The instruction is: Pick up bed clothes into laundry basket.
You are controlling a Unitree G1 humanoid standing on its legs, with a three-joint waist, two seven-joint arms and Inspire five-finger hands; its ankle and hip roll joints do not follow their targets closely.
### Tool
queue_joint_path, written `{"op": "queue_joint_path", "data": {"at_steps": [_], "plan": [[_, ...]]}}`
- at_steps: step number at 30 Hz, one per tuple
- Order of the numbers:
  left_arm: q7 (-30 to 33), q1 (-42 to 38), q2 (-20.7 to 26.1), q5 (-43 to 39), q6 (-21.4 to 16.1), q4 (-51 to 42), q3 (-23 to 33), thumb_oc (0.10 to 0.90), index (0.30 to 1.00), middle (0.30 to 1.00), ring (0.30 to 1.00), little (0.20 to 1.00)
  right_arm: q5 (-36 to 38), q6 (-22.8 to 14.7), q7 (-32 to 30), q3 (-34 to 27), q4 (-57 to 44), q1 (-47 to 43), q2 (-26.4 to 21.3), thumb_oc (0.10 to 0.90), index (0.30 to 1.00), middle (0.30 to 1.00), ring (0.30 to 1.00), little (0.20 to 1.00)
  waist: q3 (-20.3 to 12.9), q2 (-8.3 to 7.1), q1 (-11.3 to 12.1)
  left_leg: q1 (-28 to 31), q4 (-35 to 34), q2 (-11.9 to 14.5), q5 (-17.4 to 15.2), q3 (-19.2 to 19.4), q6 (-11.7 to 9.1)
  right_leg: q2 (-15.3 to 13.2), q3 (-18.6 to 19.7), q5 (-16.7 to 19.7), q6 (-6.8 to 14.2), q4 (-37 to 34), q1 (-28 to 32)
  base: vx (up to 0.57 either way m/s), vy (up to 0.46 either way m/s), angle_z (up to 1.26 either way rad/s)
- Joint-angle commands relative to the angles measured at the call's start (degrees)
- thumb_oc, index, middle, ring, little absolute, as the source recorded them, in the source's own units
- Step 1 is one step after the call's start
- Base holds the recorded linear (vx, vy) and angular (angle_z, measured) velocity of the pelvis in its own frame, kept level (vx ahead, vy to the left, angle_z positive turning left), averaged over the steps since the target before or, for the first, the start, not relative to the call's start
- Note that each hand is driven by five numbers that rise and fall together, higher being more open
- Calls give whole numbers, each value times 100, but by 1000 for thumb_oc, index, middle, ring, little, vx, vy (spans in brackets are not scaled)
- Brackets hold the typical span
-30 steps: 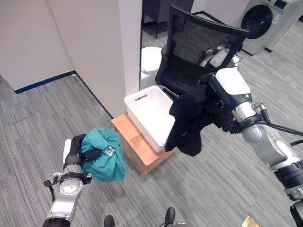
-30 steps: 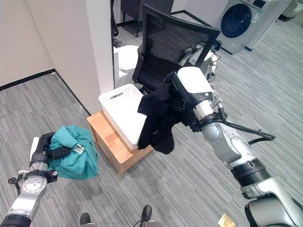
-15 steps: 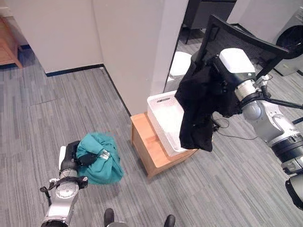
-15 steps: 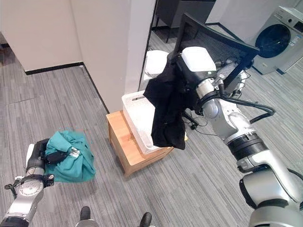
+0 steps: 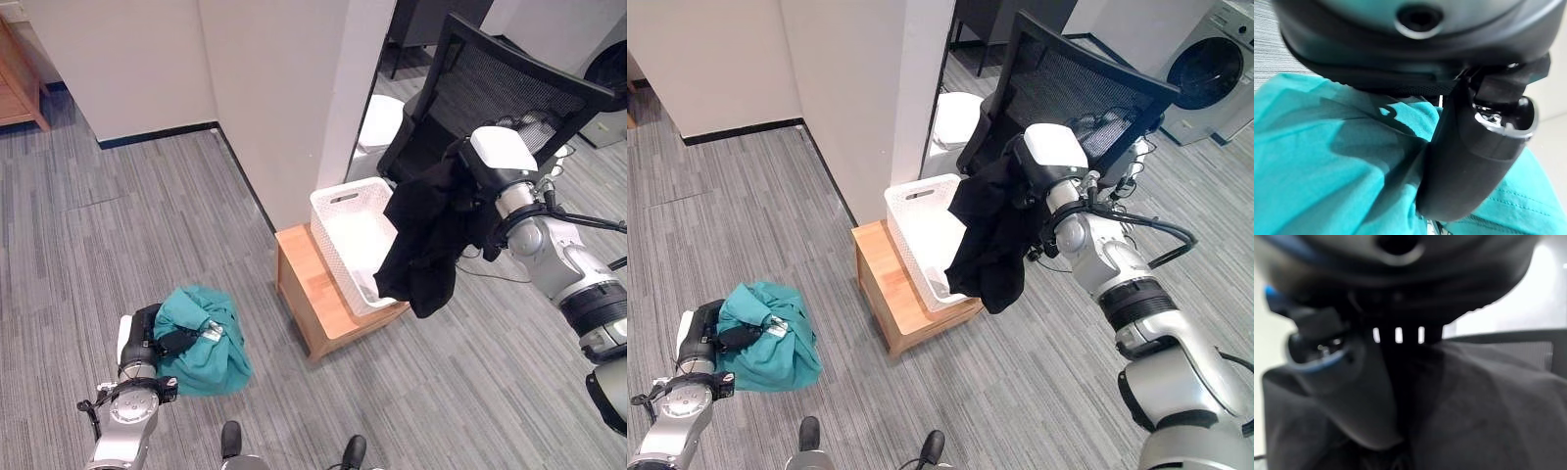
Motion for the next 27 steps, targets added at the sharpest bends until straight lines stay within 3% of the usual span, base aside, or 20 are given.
{"op": "queue_joint_path", "data": {"at_steps": [1,11,27], "plan": [[96,-537,747,-45,-725,-359,167,400,300,300,300,300,229,12,-676,144,246,-1768,-112,400,300,300,300,300,-202,-406,55,37,-10,151,-387,-106,-212,-407,-77,-493,375,30,114,0,0,0],[67,-435,709,-93,-780,-292,99,400,300,300,300,300,438,-48,-767,630,961,-2707,-57,400,300,300,300,300,-274,-412,133,59,-10,174,-417,-185,-255,-355,-162,-584,352,30,235,21,4,1],[27,-295,582,-181,-773,-374,115,400,300,300,300,300,423,-19,-685,661,1259,-2542,244,400,300,300,300,300,-255,-314,175,-13,-10,164,-355,-255,-257,-367,-210,-606,327,30,222,4,5,4]]}}
